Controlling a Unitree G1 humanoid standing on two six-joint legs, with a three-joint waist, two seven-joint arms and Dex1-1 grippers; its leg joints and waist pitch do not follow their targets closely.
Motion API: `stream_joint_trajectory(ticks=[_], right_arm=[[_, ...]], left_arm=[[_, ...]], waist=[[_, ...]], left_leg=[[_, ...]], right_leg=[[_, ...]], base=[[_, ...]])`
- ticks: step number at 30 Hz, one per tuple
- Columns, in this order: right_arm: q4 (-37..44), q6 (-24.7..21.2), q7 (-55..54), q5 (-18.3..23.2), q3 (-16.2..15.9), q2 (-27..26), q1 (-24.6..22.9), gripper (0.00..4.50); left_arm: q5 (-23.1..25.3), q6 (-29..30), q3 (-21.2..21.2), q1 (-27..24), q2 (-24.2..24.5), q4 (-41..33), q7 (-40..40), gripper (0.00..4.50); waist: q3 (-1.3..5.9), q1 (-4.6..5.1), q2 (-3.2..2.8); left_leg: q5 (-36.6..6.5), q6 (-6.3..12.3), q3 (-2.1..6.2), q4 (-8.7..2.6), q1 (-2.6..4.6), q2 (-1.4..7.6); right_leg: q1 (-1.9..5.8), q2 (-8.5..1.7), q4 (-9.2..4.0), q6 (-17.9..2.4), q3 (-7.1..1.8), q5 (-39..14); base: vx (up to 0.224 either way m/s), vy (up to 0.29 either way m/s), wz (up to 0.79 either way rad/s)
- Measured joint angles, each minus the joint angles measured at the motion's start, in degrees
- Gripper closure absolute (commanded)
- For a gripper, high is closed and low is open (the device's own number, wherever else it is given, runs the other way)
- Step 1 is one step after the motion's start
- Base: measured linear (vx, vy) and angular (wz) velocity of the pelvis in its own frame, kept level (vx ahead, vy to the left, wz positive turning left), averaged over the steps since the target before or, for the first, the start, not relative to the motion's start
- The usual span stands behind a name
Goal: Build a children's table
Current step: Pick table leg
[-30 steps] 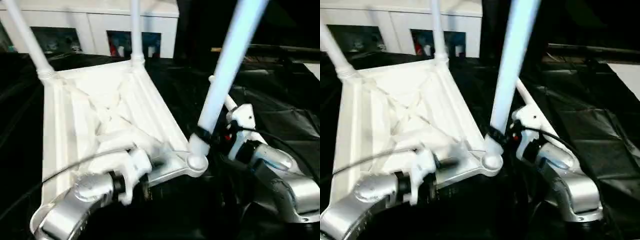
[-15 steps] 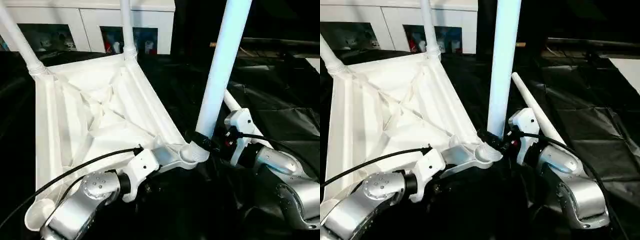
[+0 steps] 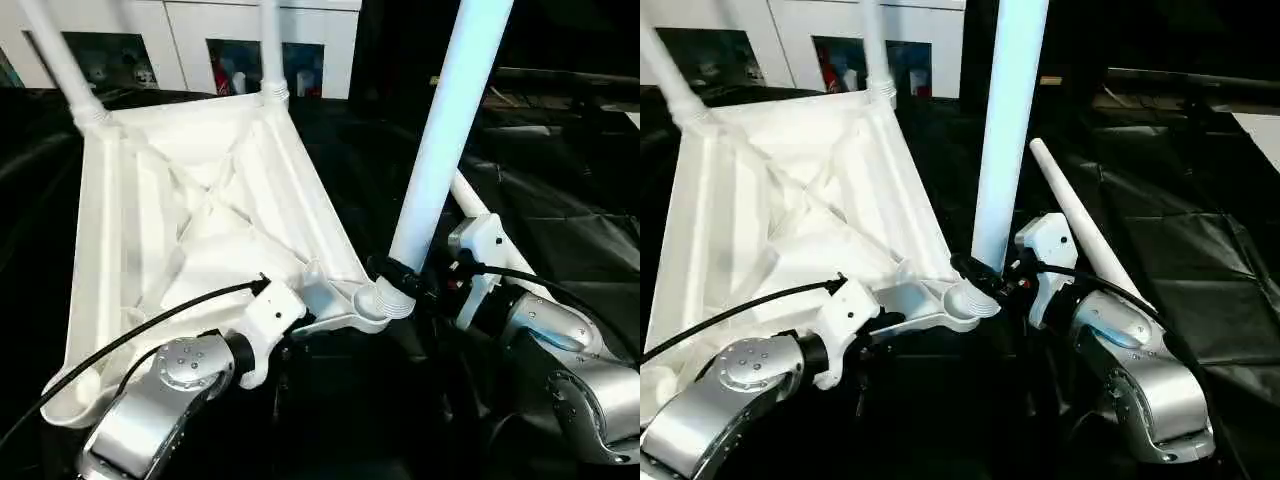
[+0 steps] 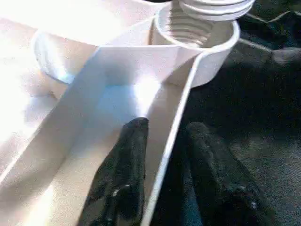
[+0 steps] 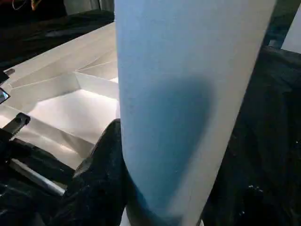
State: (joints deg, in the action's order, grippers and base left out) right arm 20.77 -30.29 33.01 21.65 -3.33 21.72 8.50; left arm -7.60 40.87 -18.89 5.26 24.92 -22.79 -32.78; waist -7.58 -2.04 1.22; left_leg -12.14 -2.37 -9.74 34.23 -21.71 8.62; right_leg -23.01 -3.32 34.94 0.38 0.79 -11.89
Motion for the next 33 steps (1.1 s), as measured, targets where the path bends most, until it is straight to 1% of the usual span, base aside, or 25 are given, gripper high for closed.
stream_joint_trajectory(ticks=[3,6,7,9,11,13,16,20,22,24,25,27,28,30,33], right_arm=[[0.5,0.0,-0.3,0.0,0.0,-0.4,0.0,2.67],[0.6,0.0,-0.6,0.0,0.0,-0.6,0.0,2.67],[0.6,0.2,-0.7,0.0,-0.2,-0.7,0.0,2.67],[0.7,0.5,-0.7,0.0,-0.4,-0.7,0.0,2.67],[1.1,0.6,-0.7,0.0,-0.5,-0.7,0.0,2.67],[1.1,0.8,-0.7,0.0,-0.5,-0.7,0.0,2.67],[1.3,1.1,-0.7,0.0,-0.6,-0.7,0.0,2.67],[1.3,1.2,-0.7,-0.1,-0.7,-0.7,0.0,2.67],[1.3,1.5,-0.8,-0.2,-0.9,-0.7,0.0,2.67],[1.3,1.7,-0.7,-0.2,-1.0,-0.7,0.0,2.67],[1.3,1.7,-0.7,-0.2,-1.1,-0.7,0.0,2.67],[1.3,1.7,-0.7,-0.2,-1.3,-0.7,0.1,2.67],[1.3,1.8,-0.7,-0.2,-1.5,-0.7,0.1,2.67],[1.4,1.8,-0.7,-0.2,-1.5,-0.7,0.1,2.67],[1.4,1.8,-0.7,-0.2,-1.5,-0.7,0.1,2.67]], left_arm=[[0.1,0.3,0.4,0.1,0.7,-0.6,0.0,3.41],[0.3,0.6,0.3,0.4,2.0,-1.2,-0.2,3.47],[0.7,1.0,-0.1,0.8,3.1,-1.6,-0.4,3.56],[0.8,1.6,-0.2,1.4,4.5,-1.9,-1.4,3.59],[1.6,2.0,-0.9,2.0,6.6,-2.7,-2.2,3.62],[2.0,2.3,-1.2,2.2,7.8,-3.4,-3.1,3.65],[2.6,2.5,-1.4,2.3,8.1,-3.9,-3.3,3.70],[3.0,2.5,-1.7,2.5,8.2,-4.0,-3.2,3.71],[2.7,3.3,-1.5,2.6,7.7,-4.1,-3.1,3.03],[1.7,4.1,-1.0,2.7,7.3,-5.3,-3.2,3.03],[1.1,4.0,-1.1,3.5,7.2,-6.7,-3.4,2.97],[1.3,2.8,-1.1,4.6,7.5,-8.2,-3.4,2.66],[1.6,2.4,-1.1,4.8,7.8,-8.5,-3.3,2.59],[1.9,2.4,-1.2,4.7,7.8,-8.4,-3.3,2.59],[2.7,2.6,-1.2,4.7,8.4,-8.4,-3.3,2.59]], waist=[[-0.06,-0.08,-0.10],[-0.18,-0.04,-0.16],[-0.28,0.03,-0.16],[-0.54,0.03,-0.23],[-0.94,0.02,-0.30],[-1.13,0.01,-0.37],[-1.33,-0.05,-0.34],[-1.41,-0.07,-0.32],[-1.47,-0.06,-0.33],[-1.55,-0.11,-0.27],[-1.56,-0.16,-0.24],[-1.56,-0.02,-0.25],[-1.56,0.08,-0.25],[-1.58,0.29,-0.26],[-1.59,0.26,-0.28]], left_leg=[[0.1,0.09,0.00,0.00,-0.31,0.01],[0.2,0.21,-0.01,-0.03,-0.36,0.02],[0.2,0.18,-0.01,-0.05,-0.36,0.02],[0.2,0.14,-0.01,-0.06,-0.34,0.03],[0.2,0.09,-0.01,-0.06,-0.34,0.03],[0.2,0.09,-0.01,-0.06,-0.33,0.03],[0.2,0.08,-0.02,-0.11,-0.34,0.03],[0.3,0.05,-0.02,-0.13,-0.32,0.03],[0.3,0.05,-0.02,-0.13,-0.32,0.03],[0.3,0.04,-0.03,-0.13,-0.33,0.03],[0.3,0.04,-0.03,-0.14,-0.33,0.04],[0.3,0.04,-0.05,-0.15,-0.31,0.04],[0.3,0.04,-0.05,-0.18,-0.29,0.04],[0.3,0.02,-0.06,-0.25,-0.28,0.04],[0.3,-0.02,-0.06,-0.37,-0.22,0.04]], right_leg=[[-0.21,0.00,-0.02,0.0,0.02,0.0],[-0.24,0.00,-0.07,0.0,0.03,0.0],[-0.24,0.00,-0.08,0.0,0.03,0.0],[-0.24,0.00,-0.08,0.0,0.04,0.0],[-0.24,0.00,-0.06,0.0,0.04,0.0],[-0.24,0.00,-0.06,0.0,0.03,0.0],[-0.24,0.00,-0.07,-0.1,0.04,0.0],[-0.24,0.00,-0.06,-0.1,0.04,0.0],[-0.24,0.00,-0.06,-0.1,0.04,0.0],[-0.24,-0.01,-0.06,-0.1,0.04,0.0],[-0.23,-0.01,-0.06,-0.1,0.05,0.0],[-0.23,-0.01,-0.07,-0.1,0.03,0.0],[-0.23,-0.01,-0.07,-0.1,0.03,-0.1],[-0.26,-0.01,-0.07,-0.1,0.04,-0.1],[-0.27,0.00,-0.07,-0.1,0.05,-0.1]], base=[[0.000,0.000,0.00],[0.000,0.000,0.00],[0.000,0.000,0.00],[0.000,0.000,0.00],[0.000,0.000,0.00],[0.000,0.000,0.00],[0.000,0.000,0.00],[0.000,0.000,0.00],[0.000,0.000,0.00],[0.000,0.000,0.00],[0.000,0.000,0.00],[0.000,0.000,0.00],[0.000,0.000,0.00],[0.000,0.000,0.00],[0.000,0.000,0.00]])
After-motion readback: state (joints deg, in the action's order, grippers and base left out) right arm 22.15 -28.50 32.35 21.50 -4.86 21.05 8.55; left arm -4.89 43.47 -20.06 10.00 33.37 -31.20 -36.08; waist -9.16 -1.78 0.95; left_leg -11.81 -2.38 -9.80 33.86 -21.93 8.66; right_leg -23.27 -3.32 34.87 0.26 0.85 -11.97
